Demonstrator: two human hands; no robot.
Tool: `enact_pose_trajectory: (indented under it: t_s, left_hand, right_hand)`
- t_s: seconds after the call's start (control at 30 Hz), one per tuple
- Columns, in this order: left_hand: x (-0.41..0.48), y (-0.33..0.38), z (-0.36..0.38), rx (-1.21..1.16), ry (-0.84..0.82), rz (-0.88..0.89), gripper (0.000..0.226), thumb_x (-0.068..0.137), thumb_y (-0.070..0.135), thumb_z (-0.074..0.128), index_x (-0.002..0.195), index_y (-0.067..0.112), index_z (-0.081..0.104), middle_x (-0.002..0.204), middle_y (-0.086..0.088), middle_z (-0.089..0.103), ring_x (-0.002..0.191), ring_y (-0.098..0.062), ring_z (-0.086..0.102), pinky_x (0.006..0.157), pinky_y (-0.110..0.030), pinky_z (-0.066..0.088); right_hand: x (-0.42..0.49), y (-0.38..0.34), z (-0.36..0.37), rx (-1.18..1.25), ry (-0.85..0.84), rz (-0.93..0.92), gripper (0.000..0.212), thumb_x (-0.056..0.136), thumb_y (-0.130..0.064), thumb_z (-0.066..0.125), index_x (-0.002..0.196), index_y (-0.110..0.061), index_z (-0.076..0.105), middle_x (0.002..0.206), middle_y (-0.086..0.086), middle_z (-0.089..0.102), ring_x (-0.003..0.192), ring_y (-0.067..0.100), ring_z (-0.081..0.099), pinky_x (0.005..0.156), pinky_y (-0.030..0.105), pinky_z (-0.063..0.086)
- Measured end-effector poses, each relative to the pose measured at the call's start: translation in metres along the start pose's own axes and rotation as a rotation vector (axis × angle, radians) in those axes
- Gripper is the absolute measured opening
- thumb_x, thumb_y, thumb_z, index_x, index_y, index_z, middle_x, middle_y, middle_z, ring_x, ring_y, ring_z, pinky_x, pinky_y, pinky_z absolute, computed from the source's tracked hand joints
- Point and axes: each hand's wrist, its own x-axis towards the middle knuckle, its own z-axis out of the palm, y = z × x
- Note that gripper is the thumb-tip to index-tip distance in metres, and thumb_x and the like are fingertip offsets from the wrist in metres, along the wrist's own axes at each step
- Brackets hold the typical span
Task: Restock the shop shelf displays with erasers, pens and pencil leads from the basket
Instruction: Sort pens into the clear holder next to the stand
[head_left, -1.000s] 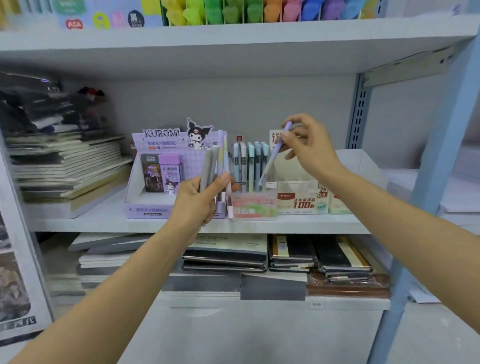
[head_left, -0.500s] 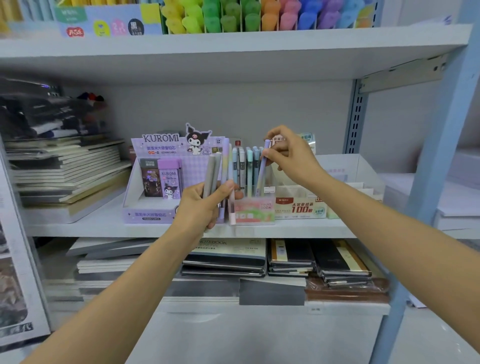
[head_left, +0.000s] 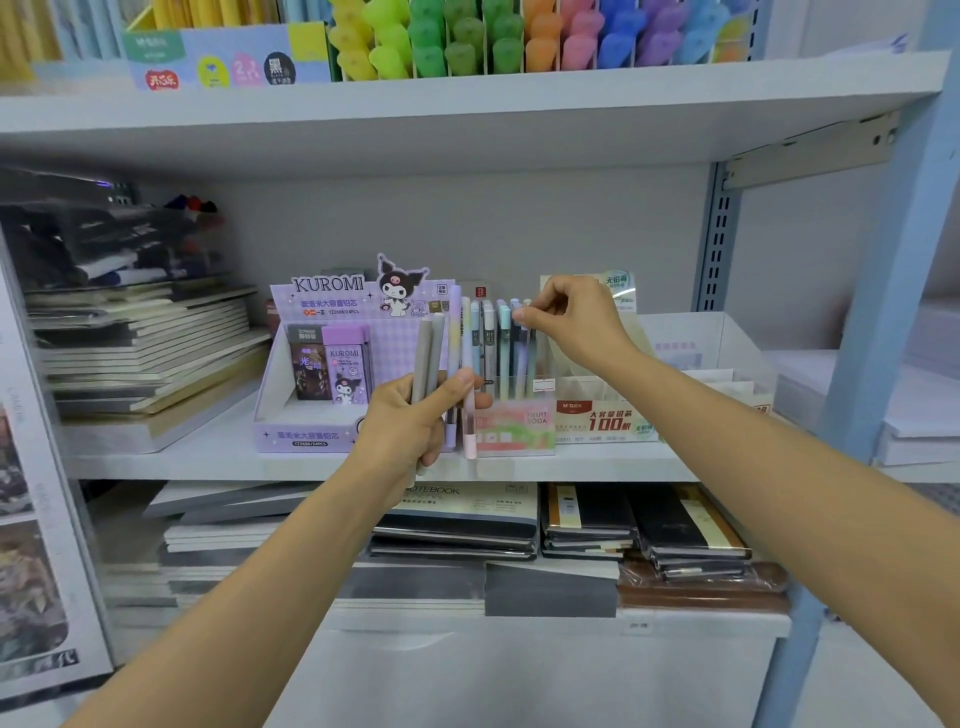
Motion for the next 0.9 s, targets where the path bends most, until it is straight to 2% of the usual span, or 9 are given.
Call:
enact_pose_trajectory:
  t_s: [0.13,0.23,0.33,0.43,0.53,0.63,0.7,0.77,0.9]
  left_hand:
    - [-0.002,0.003,0.000,-0.007,-0.008,-0.026,0.033,0.087,0.037,0.066,0.095,0.005,0.071,0.094,-0.011,0.076,0.031,-0.007,0.022,0.035,-0.019,0.022]
    - [-0.002,0.004,0.000,-0.006,-0.003,-0.034,0.032,0.088,0.035,0.065,0.096,0.004,0.070,0.093,-0.012,0.076,0.031,-0.007,0.021,0.034,-0.018,0.022]
    - [-0.002,0.004,0.002,-0.011,-0.006,-0.042,0.032,0.088,0.033,0.066,0.096,0.003,0.070,0.092,-0.013,0.076,0.031,-0.007,0.021,0.033,-0.018,0.023]
    - [-0.004,0.004,0.004,-0.013,-0.009,-0.052,0.032,0.087,0.033,0.067,0.096,0.002,0.070,0.092,-0.013,0.076,0.032,-0.007,0.021,0.034,-0.019,0.022]
    - [-0.005,0.006,0.009,-0.018,-0.022,-0.056,0.029,0.087,0.032,0.068,0.093,0.004,0.071,0.092,-0.013,0.076,0.032,-0.007,0.021,0.034,-0.019,0.022]
    - [-0.008,0.008,0.016,-0.006,-0.044,-0.048,0.030,0.086,0.034,0.069,0.091,0.004,0.070,0.091,-0.013,0.076,0.032,-0.008,0.021,0.034,-0.018,0.023]
    - [-0.011,0.009,0.017,-0.007,-0.059,-0.050,0.035,0.083,0.037,0.069,0.090,0.003,0.070,0.093,-0.013,0.076,0.031,-0.008,0.021,0.032,-0.017,0.025]
    - [-0.015,0.009,0.015,-0.014,-0.063,-0.056,0.038,0.081,0.038,0.070,0.093,0.002,0.070,0.094,-0.014,0.075,0.030,-0.007,0.021,0.032,-0.017,0.026]
    - [-0.021,0.012,0.013,-0.047,0.010,-0.070,0.040,0.076,0.034,0.073,0.095,0.000,0.069,0.087,-0.014,0.075,0.030,-0.007,0.023,0.032,-0.016,0.026]
  right_hand:
    - [0.002,-0.001,-0.001,0.004,0.024,0.025,0.024,0.080,-0.030,0.078,0.068,-0.022,0.059,0.068,-0.009,0.061,0.063,0.005,0.055,0.069,0.030,0.051]
    - [0.001,0.000,0.001,0.001,0.019,0.030,0.023,0.080,-0.031,0.078,0.069,-0.021,0.060,0.070,-0.008,0.062,0.065,0.007,0.056,0.073,0.033,0.053]
    - [-0.002,-0.001,0.001,0.029,0.024,0.030,0.018,0.083,-0.031,0.075,0.083,-0.015,0.067,0.075,-0.006,0.061,0.069,0.007,0.054,0.075,0.031,0.052]
    - [-0.010,-0.013,-0.007,0.174,0.066,-0.014,0.020,0.088,-0.034,0.068,0.098,-0.017,0.066,0.082,-0.007,0.063,0.073,0.006,0.055,0.067,0.017,0.047]
    - [-0.023,-0.028,-0.015,0.443,-0.161,0.003,0.020,0.091,-0.033,0.064,0.104,-0.018,0.065,0.083,-0.001,0.073,0.069,0.010,0.064,0.056,0.019,0.049]
    - [-0.034,-0.034,-0.018,0.479,-0.354,-0.007,0.025,0.088,-0.023,0.068,0.109,-0.009,0.066,0.083,0.001,0.074,0.073,0.012,0.068,0.062,0.020,0.054]
    - [-0.035,-0.035,-0.023,0.532,-0.320,0.000,0.020,0.089,-0.016,0.068,0.106,-0.005,0.067,0.080,0.003,0.072,0.071,0.012,0.067,0.064,0.019,0.053]
    - [-0.034,-0.036,-0.033,0.659,-0.201,0.054,0.016,0.091,-0.010,0.064,0.105,-0.002,0.064,0.080,0.004,0.071,0.069,0.012,0.067,0.063,0.019,0.054]
    - [-0.037,-0.033,-0.052,0.765,-0.122,0.128,0.023,0.093,-0.005,0.060,0.113,0.007,0.058,0.088,0.014,0.067,0.072,0.018,0.066,0.067,0.021,0.057]
